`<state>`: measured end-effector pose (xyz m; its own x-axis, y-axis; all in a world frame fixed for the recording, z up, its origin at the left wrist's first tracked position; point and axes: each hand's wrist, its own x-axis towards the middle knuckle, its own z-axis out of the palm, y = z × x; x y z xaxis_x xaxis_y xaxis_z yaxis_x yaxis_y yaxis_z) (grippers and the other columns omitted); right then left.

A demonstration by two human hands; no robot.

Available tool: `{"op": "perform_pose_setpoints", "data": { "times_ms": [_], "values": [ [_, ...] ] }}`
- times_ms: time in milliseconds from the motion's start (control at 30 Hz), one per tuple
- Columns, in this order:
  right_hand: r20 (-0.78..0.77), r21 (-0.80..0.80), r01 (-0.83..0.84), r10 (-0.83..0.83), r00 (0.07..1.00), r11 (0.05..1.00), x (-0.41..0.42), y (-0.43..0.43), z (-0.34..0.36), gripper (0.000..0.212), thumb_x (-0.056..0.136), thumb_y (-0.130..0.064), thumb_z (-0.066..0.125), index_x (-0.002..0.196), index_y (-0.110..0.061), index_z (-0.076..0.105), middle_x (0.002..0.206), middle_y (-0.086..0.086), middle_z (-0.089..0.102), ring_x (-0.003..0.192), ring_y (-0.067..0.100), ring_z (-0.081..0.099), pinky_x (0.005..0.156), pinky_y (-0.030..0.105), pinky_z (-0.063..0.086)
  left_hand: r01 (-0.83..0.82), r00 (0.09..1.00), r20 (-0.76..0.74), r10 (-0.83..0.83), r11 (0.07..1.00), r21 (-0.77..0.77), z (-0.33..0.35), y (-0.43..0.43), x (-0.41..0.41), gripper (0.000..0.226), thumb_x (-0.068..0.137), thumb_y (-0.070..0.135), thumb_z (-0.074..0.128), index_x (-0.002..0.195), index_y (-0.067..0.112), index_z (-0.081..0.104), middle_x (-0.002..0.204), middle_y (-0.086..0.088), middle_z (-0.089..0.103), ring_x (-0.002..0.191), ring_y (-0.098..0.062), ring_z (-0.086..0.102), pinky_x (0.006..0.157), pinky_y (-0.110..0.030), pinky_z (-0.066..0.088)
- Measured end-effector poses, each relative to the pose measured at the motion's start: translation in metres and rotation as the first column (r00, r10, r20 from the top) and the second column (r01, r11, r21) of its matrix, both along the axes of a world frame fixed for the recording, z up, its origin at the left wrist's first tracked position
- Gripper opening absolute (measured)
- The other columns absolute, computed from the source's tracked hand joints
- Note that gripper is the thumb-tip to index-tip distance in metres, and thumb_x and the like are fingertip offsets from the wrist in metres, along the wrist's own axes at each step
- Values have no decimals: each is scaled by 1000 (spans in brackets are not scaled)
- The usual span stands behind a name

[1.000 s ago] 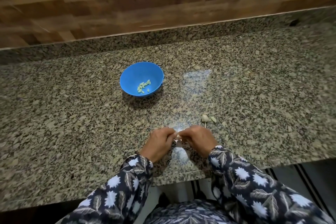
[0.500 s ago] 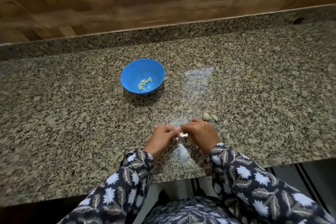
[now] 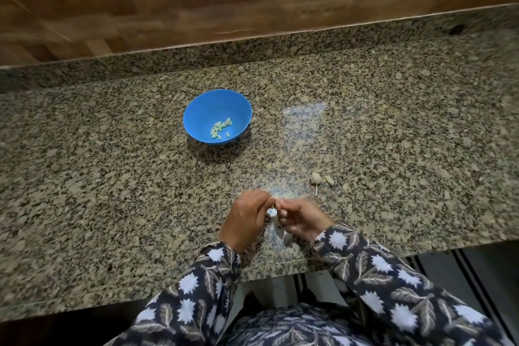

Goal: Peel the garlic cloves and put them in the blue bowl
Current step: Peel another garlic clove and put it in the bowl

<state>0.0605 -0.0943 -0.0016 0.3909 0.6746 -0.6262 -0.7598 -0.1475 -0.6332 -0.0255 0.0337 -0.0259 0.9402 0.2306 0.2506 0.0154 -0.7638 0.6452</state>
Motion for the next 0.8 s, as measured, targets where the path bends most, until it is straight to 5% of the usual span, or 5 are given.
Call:
{"op": "perform_pose_setpoints", "data": {
  "times_ms": [100, 167, 300, 433, 800],
  "values": [
    [751, -341, -50, 304, 585, 939, 1, -4, -8, 16, 91, -17, 56, 86, -10, 69, 67, -3, 63, 59, 8, 55, 58, 18, 46, -200, 943, -326, 64, 893, -403, 3, -9, 3, 30, 98, 21, 45, 88, 0, 63, 67, -2, 53, 58, -9, 43, 51, -12, 34],
    [839, -515, -14, 508, 196, 857, 4, -6, -12, 20, 91, -24, 55, 96, -11, 70, 81, 2, 68, 71, 13, 59, 68, 24, 49, -406, 875, -483, -41, 481, -777, 8, -9, 5, 28, 98, 19, 44, 90, -2, 61, 59, 0, 49, 49, -9, 40, 43, -14, 32],
    [796, -287, -95, 292, 530, 953, 4, -2, -10, 18, 92, -17, 53, 83, -15, 68, 71, -2, 62, 59, 2, 53, 60, 15, 43, -458, 869, -415, -269, -122, -880, 20, 0, 4, 17, 89, 18, 45, 81, 6, 53, 56, 3, 40, 42, -6, 33, 38, -14, 27],
    [499, -122, 19, 44, 866, 992, 2, 6, -15, 23, 92, -7, 49, 73, -9, 63, 64, 4, 58, 46, 2, 54, 49, 14, 45, -460, 863, -497, -89, 265, -847, 22, -4, 6, 23, 95, 17, 47, 87, 2, 62, 64, -1, 53, 49, -7, 42, 44, -14, 37],
    [807, -472, 231, 312, 501, 851, -5, -1, -24, 25, 92, -20, 55, 114, -30, 62, 87, -11, 68, 50, -4, 45, 50, 12, 36, -443, 890, -442, 111, 440, -781, 16, 3, 5, 12, 88, 1, 56, 93, -4, 66, 79, -12, 68, 64, -12, 63, 62, -17, 55]
  ]
}}
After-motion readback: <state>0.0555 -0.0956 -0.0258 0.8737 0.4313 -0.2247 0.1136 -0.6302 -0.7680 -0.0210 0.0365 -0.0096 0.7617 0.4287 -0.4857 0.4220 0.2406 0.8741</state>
